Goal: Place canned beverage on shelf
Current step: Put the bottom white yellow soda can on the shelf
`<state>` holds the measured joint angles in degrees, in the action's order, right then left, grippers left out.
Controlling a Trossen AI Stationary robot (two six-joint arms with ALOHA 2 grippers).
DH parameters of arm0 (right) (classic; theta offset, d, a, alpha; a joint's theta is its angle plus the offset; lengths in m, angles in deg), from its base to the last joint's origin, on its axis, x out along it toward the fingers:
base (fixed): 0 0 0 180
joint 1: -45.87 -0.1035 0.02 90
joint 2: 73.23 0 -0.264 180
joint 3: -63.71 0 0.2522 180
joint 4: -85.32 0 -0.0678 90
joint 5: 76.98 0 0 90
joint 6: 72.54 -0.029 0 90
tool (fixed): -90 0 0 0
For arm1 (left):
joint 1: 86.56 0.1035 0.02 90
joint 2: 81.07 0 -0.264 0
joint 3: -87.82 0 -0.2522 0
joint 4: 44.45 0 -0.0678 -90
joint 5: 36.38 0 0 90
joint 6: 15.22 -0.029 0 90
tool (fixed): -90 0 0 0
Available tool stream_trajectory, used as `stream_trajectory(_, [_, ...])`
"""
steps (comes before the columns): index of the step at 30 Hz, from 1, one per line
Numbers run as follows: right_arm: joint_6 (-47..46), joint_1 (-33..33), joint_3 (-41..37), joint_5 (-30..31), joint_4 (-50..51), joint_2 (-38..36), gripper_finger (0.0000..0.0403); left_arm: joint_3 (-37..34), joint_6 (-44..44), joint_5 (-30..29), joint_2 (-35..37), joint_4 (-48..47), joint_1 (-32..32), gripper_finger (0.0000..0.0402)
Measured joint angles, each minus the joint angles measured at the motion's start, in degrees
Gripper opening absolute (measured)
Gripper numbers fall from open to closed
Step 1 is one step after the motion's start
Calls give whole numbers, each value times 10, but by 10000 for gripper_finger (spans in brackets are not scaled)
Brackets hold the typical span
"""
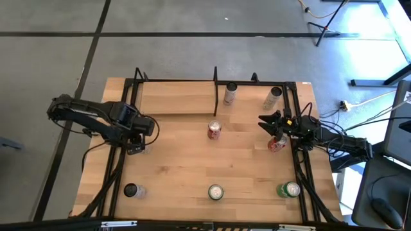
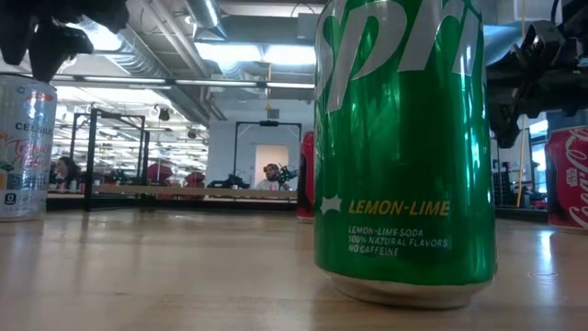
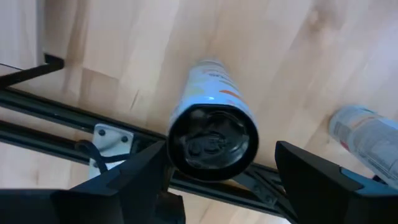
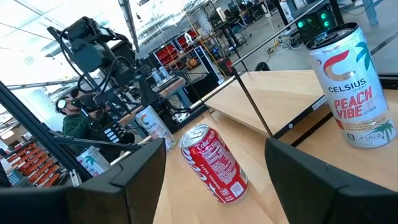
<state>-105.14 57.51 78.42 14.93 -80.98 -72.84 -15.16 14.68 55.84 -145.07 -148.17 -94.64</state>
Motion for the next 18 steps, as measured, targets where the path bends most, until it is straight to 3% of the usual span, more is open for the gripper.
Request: stream_trajectory(18, [0, 0, 0, 1, 0, 0, 264, -11, 10, -9, -1, 16, 0, 290])
